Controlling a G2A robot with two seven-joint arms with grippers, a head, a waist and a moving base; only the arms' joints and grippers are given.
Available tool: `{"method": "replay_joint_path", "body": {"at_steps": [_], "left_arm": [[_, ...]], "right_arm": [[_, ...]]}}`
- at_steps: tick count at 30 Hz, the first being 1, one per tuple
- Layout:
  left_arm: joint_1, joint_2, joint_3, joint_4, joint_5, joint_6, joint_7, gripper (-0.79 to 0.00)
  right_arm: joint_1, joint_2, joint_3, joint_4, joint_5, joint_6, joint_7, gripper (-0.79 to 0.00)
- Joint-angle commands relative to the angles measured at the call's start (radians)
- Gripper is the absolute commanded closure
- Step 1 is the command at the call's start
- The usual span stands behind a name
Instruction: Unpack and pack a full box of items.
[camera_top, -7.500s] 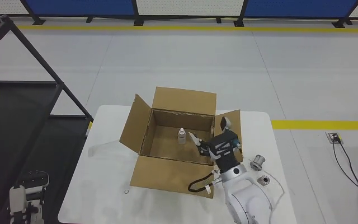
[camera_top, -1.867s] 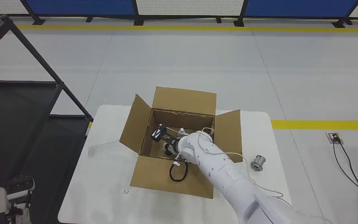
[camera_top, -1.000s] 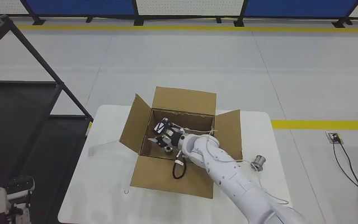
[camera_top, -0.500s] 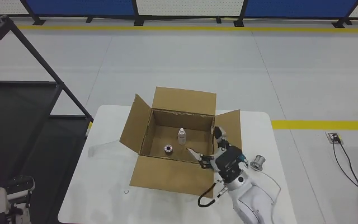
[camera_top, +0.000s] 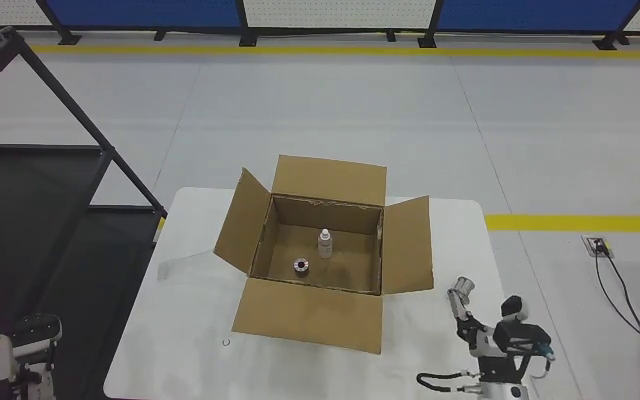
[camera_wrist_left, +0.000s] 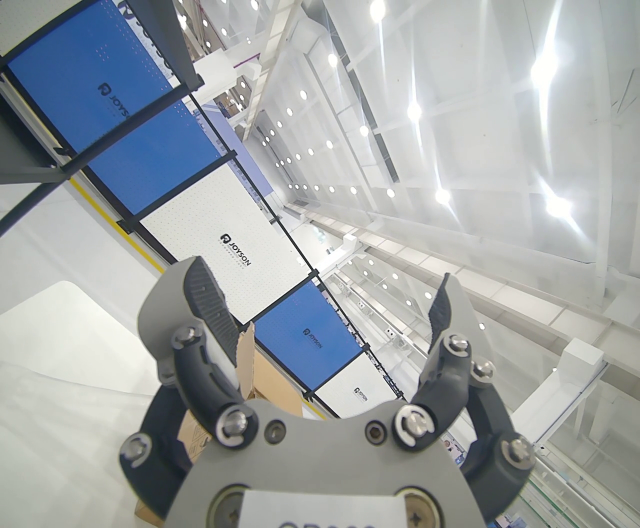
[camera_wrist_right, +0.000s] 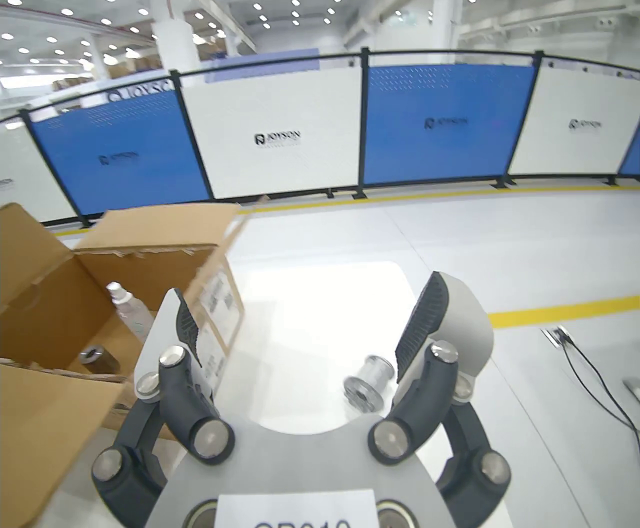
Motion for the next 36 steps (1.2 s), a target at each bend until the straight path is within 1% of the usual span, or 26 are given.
{"method": "replay_joint_path", "body": {"at_steps": [1, 3, 6, 7, 11, 14, 18, 20, 21, 22, 23, 25, 28, 30, 31, 32, 33, 35, 36], "left_arm": [[0.0, 0.0, 0.0, 0.0, 0.0, 0.0, 0.0, -0.785], [0.0, 0.0, 0.0, 0.0, 0.0, 0.0, 0.0, -0.785], [0.0, 0.0, 0.0, 0.0, 0.0, 0.0, 0.0, -0.785], [0.0, 0.0, 0.0, 0.0, 0.0, 0.0, 0.0, -0.785], [0.0, 0.0, 0.0, 0.0, 0.0, 0.0, 0.0, -0.785], [0.0, 0.0, 0.0, 0.0, 0.0, 0.0, 0.0, -0.785], [0.0, 0.0, 0.0, 0.0, 0.0, 0.0, 0.0, -0.785], [0.0, 0.0, 0.0, 0.0, 0.0, 0.0, 0.0, -0.785], [0.0, 0.0, 0.0, 0.0, 0.0, 0.0, 0.0, -0.785], [0.0, 0.0, 0.0, 0.0, 0.0, 0.0, 0.0, -0.785], [0.0, 0.0, 0.0, 0.0, 0.0, 0.0, 0.0, -0.785], [0.0, 0.0, 0.0, 0.0, 0.0, 0.0, 0.0, -0.785], [0.0, 0.0, 0.0, 0.0, 0.0, 0.0, 0.0, -0.785], [0.0, 0.0, 0.0, 0.0, 0.0, 0.0, 0.0, -0.785], [0.0, 0.0, 0.0, 0.0, 0.0, 0.0, 0.0, -0.785], [0.0, 0.0, 0.0, 0.0, 0.0, 0.0, 0.0, -0.785], [0.0, 0.0, 0.0, 0.0, 0.0, 0.0, 0.0, -0.785], [0.0, 0.0, 0.0, 0.0, 0.0, 0.0, 0.0, -0.785], [0.0, 0.0, 0.0, 0.0, 0.0, 0.0, 0.0, -0.785]], "right_arm": [[0.017, 0.003, 0.027, 0.064, 0.036, -0.033, 0.045, -0.785], [0.049, 0.003, 0.04, 0.125, 0.054, -0.035, 0.078, -0.785], [0.13, 0.002, 0.03, 0.241, 0.078, -0.036, 0.12, -0.785], [0.167, 0.0, 0.024, 0.3, 0.082, -0.014, 0.136, -0.785], [0.276, -0.006, -0.008, 0.447, 0.089, -0.001, 0.149, -0.785], [0.329, -0.009, -0.026, 0.524, 0.089, 0.001, 0.136, -0.785], [0.378, -0.012, -0.038, 0.589, 0.084, 0.012, 0.13, -0.785], [0.395, -0.014, -0.043, 0.609, 0.082, 0.046, 0.134, -0.785], [0.4, -0.015, -0.047, 0.614, 0.079, 0.052, 0.135, -0.754], [0.407, -0.016, -0.051, 0.62, 0.08, 0.053, 0.134, -0.668], [0.41, -0.017, -0.052, 0.623, 0.081, 0.052, 0.131, -0.622], [0.417, -0.017, -0.055, 0.629, 0.077, 0.054, 0.133, -0.582], [0.427, -0.017, -0.059, 0.637, 0.066, 0.061, 0.147, -0.385], [0.432, -0.018, -0.059, 0.64, 0.063, 0.066, 0.152, -0.32], [0.435, -0.018, -0.059, 0.643, 0.064, 0.068, 0.154, -0.305], [0.436, -0.018, -0.06, 0.644, 0.064, 0.072, 0.155, -0.262], [0.438, -0.019, -0.06, 0.645, 0.064, 0.077, 0.157, -0.2], [0.441, -0.019, -0.058, 0.647, 0.061, 0.095, 0.163, -0.108], [0.442, -0.02, -0.06, 0.646, 0.06, 0.098, 0.164, 0.0]]}}
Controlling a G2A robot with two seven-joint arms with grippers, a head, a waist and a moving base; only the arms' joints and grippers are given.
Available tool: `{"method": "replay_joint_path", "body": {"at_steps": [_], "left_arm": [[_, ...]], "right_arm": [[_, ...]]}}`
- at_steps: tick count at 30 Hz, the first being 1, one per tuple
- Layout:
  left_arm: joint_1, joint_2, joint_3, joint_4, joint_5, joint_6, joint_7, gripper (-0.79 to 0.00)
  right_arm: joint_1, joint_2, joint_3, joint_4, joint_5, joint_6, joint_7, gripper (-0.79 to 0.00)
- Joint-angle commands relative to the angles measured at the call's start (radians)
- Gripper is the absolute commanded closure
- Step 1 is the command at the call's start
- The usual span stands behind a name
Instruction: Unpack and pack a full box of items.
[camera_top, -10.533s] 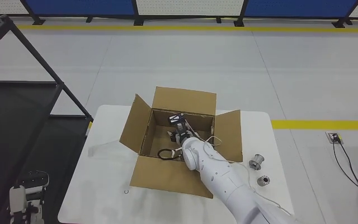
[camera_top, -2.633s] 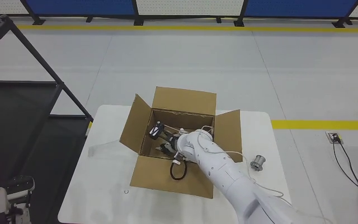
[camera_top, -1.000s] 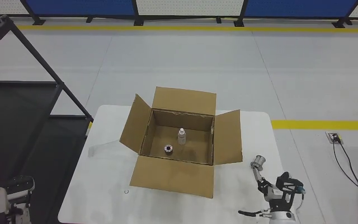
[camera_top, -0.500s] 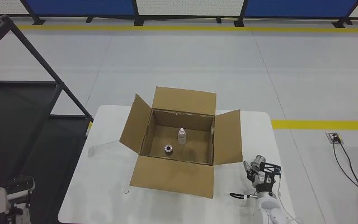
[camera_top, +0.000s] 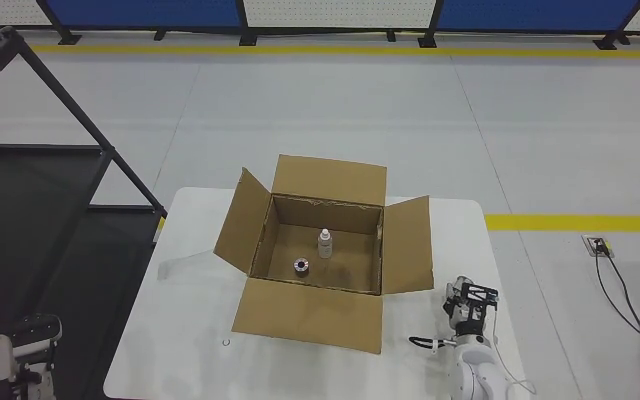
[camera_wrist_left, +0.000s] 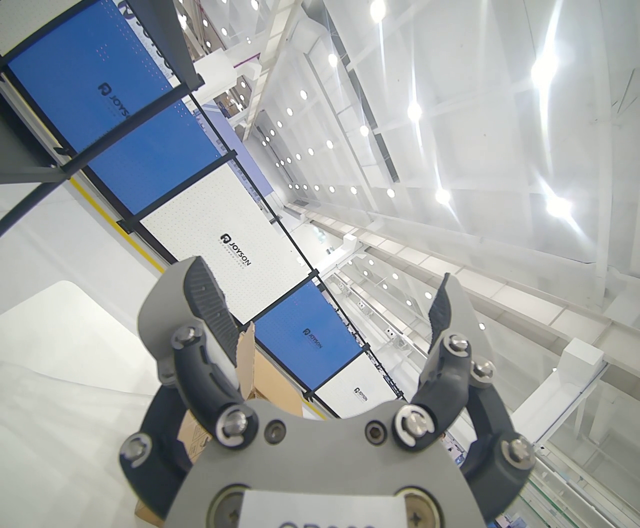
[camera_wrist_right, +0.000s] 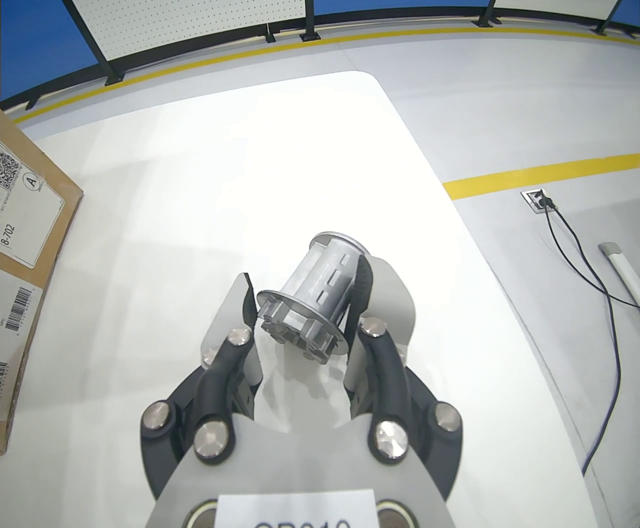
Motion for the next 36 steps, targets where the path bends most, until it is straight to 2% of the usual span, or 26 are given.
{"method": "replay_joint_path", "body": {"at_steps": [1, 8, 16, 21, 26, 28, 31, 36], "left_arm": [[0.0, 0.0, 0.0, 0.0, 0.0, 0.0, 0.0, -0.785], [0.0, 0.0, 0.0, 0.0, 0.0, 0.0, 0.0, -0.785], [0.0, 0.0, 0.0, 0.0, 0.0, 0.0, 0.0, -0.785], [0.0, 0.0, 0.0, 0.0, 0.0, 0.0, 0.0, -0.785], [0.0, 0.0, 0.0, 0.0, 0.0, 0.0, 0.0, -0.785], [0.0, 0.0, 0.0, 0.0, 0.0, 0.0, 0.0, -0.785], [0.0, 0.0, 0.0, 0.0, 0.0, 0.0, 0.0, -0.785], [0.0, 0.0, 0.0, 0.0, 0.0, 0.0, 0.0, -0.785]], "right_arm": [[0.001, -0.001, -0.002, -0.004, -0.002, 0.008, 0.001, 0.0], [-0.051, -0.003, 0.027, -0.087, 0.066, -0.019, -0.098, 0.0], [-0.138, -0.006, 0.055, -0.275, 0.157, -0.079, -0.214, 0.0], [-0.193, -0.008, 0.043, -0.436, 0.147, -0.1, -0.28, 0.0], [-0.239, -0.01, -0.01, -0.597, 0.068, -0.122, -0.327, 0.0], [-0.245, -0.009, -0.042, -0.645, 0.015, -0.152, -0.302, 0.0], [-0.218, -0.003, -0.095, -0.701, -0.066, -0.245, -0.169, 0.0], [-0.08, -0.005, -0.216, -0.681, -0.154, -0.341, 0.09, 0.0]]}}
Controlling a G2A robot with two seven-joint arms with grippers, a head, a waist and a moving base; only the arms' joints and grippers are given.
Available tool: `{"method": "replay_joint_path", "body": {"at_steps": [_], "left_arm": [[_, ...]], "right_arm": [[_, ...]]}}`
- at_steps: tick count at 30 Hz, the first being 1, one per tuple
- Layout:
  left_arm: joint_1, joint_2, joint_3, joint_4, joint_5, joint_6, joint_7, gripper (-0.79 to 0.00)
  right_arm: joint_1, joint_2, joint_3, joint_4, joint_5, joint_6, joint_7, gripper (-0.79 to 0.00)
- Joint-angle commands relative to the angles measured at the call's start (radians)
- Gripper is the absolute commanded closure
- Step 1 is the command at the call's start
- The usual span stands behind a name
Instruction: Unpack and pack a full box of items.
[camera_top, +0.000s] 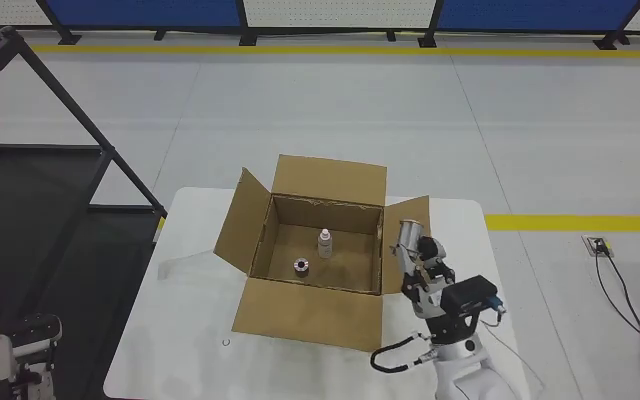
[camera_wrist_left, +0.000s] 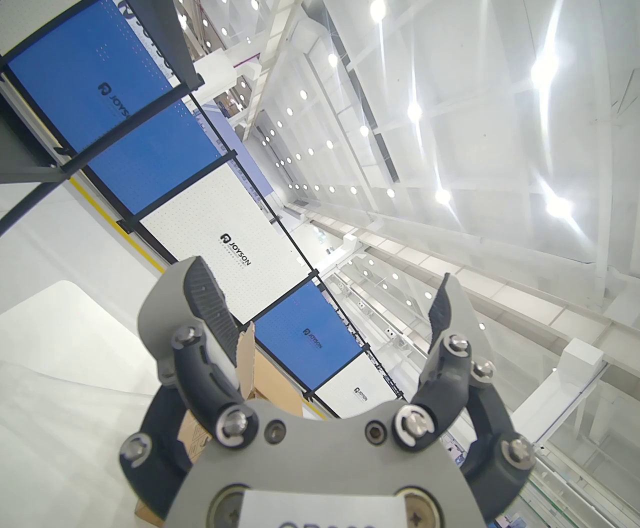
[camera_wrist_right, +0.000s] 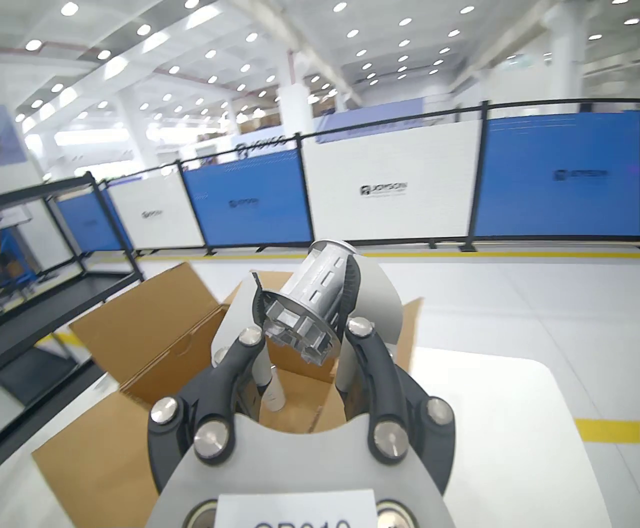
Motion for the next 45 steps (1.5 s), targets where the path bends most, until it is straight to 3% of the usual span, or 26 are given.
{"method": "replay_joint_path", "body": {"at_steps": [1, 7, 11, 16, 23, 31, 45], "left_arm": [[0.0, 0.0, 0.0, 0.0, 0.0, 0.0, 0.0, -0.785], [0.0, 0.0, 0.0, 0.0, 0.0, 0.0, 0.0, -0.785], [0.0, 0.0, 0.0, 0.0, 0.0, 0.0, 0.0, -0.785], [0.0, 0.0, 0.0, 0.0, 0.0, 0.0, 0.0, -0.785], [0.0, 0.0, 0.0, 0.0, 0.0, 0.0, 0.0, -0.785], [0.0, 0.0, 0.0, 0.0, 0.0, 0.0, 0.0, -0.785], [0.0, 0.0, 0.0, 0.0, 0.0, 0.0, 0.0, -0.785]], "right_arm": [[0.085, -0.005, -0.065, 0.037, -0.036, -0.028, 0.133, 0.0], [0.308, -0.029, -0.203, 0.186, -0.055, -0.028, 0.428, 0.0], [0.415, -0.048, -0.255, 0.291, -0.077, 0.049, 0.568, 0.0], [0.49, -0.069, -0.308, 0.38, -0.164, 0.187, 0.708, 0.0], [0.567, -0.091, -0.343, 0.507, -0.17, 0.204, 0.862, 0.0], [0.694, -0.136, -0.407, 0.711, -0.151, 0.261, 0.936, 0.0], [0.866, -0.198, -0.422, 1.047, 0.002, 0.191, 0.899, 0.0]]}}
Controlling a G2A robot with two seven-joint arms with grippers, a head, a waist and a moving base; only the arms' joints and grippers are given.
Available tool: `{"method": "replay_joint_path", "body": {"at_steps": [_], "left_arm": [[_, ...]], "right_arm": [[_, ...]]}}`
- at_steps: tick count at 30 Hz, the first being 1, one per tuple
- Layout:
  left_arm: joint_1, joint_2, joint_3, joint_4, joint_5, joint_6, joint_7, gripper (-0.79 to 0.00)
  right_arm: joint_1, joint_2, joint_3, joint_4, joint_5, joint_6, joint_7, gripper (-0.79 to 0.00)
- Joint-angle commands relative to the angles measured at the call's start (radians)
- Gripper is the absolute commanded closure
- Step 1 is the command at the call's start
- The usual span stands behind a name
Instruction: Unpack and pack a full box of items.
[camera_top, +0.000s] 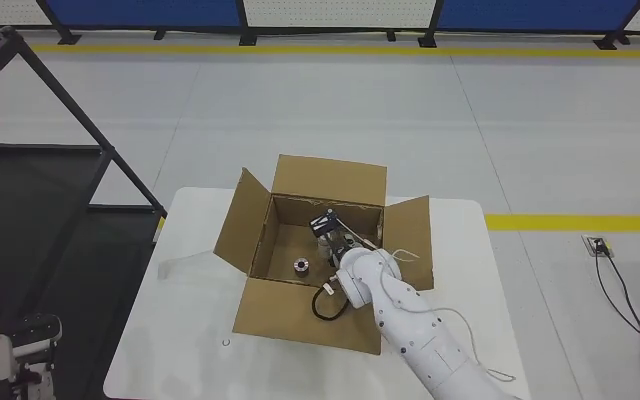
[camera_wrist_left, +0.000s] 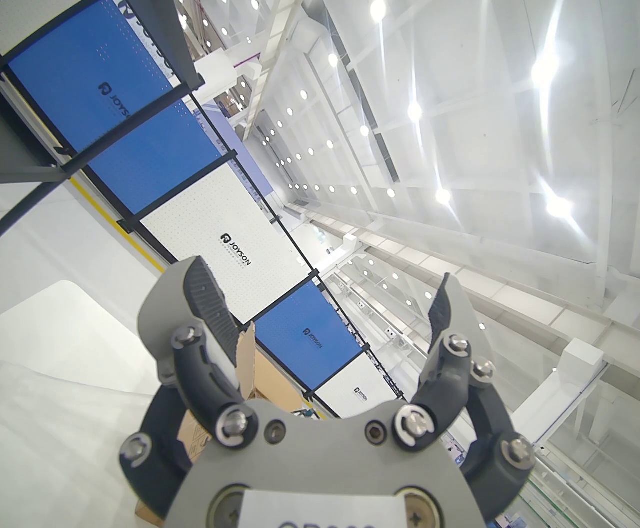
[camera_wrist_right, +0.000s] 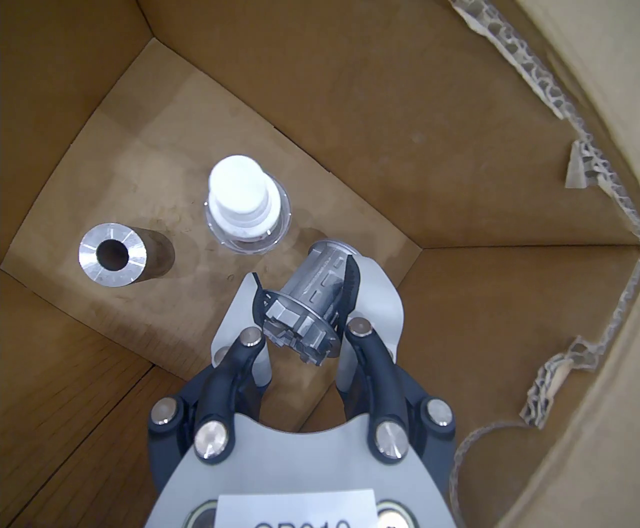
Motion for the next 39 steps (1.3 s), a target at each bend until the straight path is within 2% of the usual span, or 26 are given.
{"method": "replay_joint_path", "body": {"at_steps": [1, 10, 13, 16, 22, 33, 36, 38, 39], "left_arm": [[0.0, 0.0, 0.0, 0.0, 0.0, 0.0, 0.0, -0.785], [0.0, 0.0, 0.0, 0.0, 0.0, 0.0, 0.0, -0.785], [0.0, 0.0, 0.0, 0.0, 0.0, 0.0, 0.0, -0.785], [0.0, 0.0, 0.0, 0.0, 0.0, 0.0, 0.0, -0.785], [0.0, 0.0, 0.0, 0.0, 0.0, 0.0, 0.0, -0.785], [0.0, 0.0, 0.0, 0.0, 0.0, 0.0, 0.0, -0.785], [0.0, 0.0, 0.0, 0.0, 0.0, 0.0, 0.0, -0.785], [0.0, 0.0, 0.0, 0.0, 0.0, 0.0, 0.0, -0.785], [0.0, 0.0, 0.0, 0.0, 0.0, 0.0, 0.0, -0.785]], "right_arm": [[0.013, -0.005, 0.005, 0.04, 0.018, -0.011, -0.011, 0.0], [0.031, -0.019, 0.015, 0.107, 0.046, -0.035, -0.041, 0.0], [0.02, -0.016, 0.028, 0.095, 0.047, -0.04, -0.055, -0.225], [-0.002, -0.011, 0.044, 0.067, 0.057, -0.075, -0.065, -0.283], [-0.061, 0.005, 0.075, -0.015, 0.016, -0.059, -0.073, -0.311], [-0.21, 0.042, 0.159, -0.26, -0.067, -0.051, -0.089, -0.459], [-0.271, 0.052, 0.188, -0.36, -0.082, -0.052, -0.133, -0.594], [-0.324, 0.06, 0.209, -0.439, -0.085, -0.064, -0.186, -0.637], [-0.352, 0.064, 0.22, -0.479, -0.085, -0.073, -0.219, -0.714]]}}
